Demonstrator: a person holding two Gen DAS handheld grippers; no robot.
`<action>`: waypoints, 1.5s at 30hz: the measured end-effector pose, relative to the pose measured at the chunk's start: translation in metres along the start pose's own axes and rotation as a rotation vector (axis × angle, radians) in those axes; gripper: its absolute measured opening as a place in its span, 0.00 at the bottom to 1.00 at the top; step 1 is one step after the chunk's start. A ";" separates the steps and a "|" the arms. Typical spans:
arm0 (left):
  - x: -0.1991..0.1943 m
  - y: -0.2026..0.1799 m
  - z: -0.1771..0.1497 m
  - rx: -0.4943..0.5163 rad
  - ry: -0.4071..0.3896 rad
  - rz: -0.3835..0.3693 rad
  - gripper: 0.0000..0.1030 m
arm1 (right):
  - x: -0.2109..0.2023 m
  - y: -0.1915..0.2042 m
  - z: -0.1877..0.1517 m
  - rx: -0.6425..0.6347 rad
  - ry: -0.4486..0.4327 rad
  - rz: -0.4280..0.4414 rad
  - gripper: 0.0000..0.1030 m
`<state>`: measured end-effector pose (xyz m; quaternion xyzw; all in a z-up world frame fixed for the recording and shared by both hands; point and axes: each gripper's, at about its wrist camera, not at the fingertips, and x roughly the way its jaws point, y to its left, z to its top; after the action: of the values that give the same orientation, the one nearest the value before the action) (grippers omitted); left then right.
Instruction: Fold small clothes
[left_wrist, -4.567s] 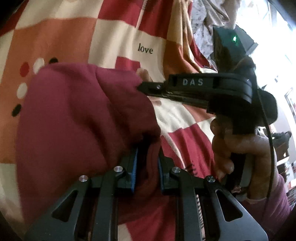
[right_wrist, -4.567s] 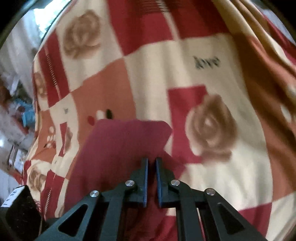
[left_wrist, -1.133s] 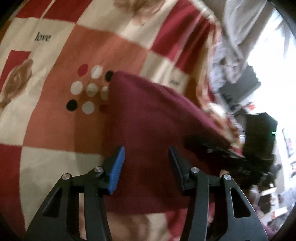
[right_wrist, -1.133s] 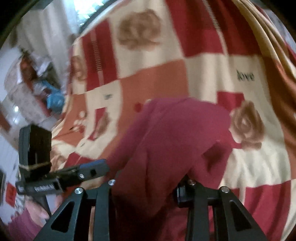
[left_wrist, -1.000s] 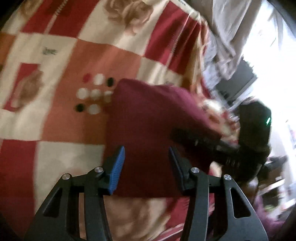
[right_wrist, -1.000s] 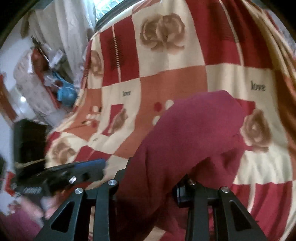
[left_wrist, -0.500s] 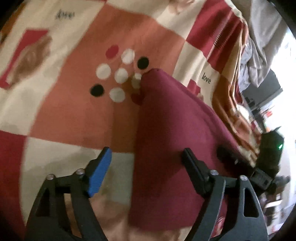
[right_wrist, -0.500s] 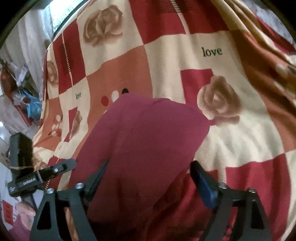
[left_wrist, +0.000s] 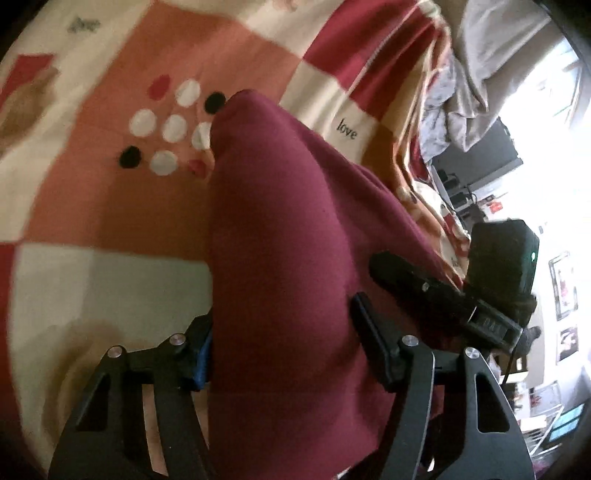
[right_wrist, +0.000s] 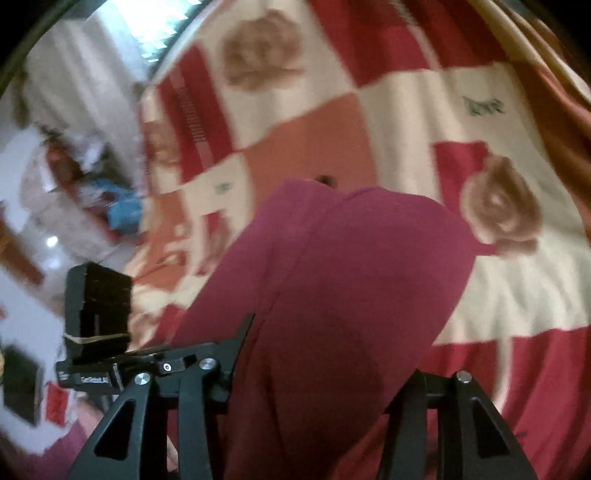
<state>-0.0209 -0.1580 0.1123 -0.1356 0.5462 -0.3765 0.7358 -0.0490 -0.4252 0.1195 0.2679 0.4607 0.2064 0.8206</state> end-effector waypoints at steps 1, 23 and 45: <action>-0.014 -0.002 -0.009 0.002 -0.006 0.009 0.63 | -0.003 0.010 -0.002 -0.017 0.010 0.023 0.45; -0.047 0.019 -0.077 0.114 -0.196 0.513 0.71 | -0.008 0.121 -0.069 -0.433 0.010 -0.133 0.50; -0.081 -0.026 -0.085 0.181 -0.399 0.631 0.71 | -0.024 0.148 -0.093 -0.365 -0.180 -0.364 0.78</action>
<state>-0.1186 -0.1010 0.1538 0.0342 0.3717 -0.1443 0.9164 -0.1549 -0.3020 0.1879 0.0455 0.3818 0.1104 0.9165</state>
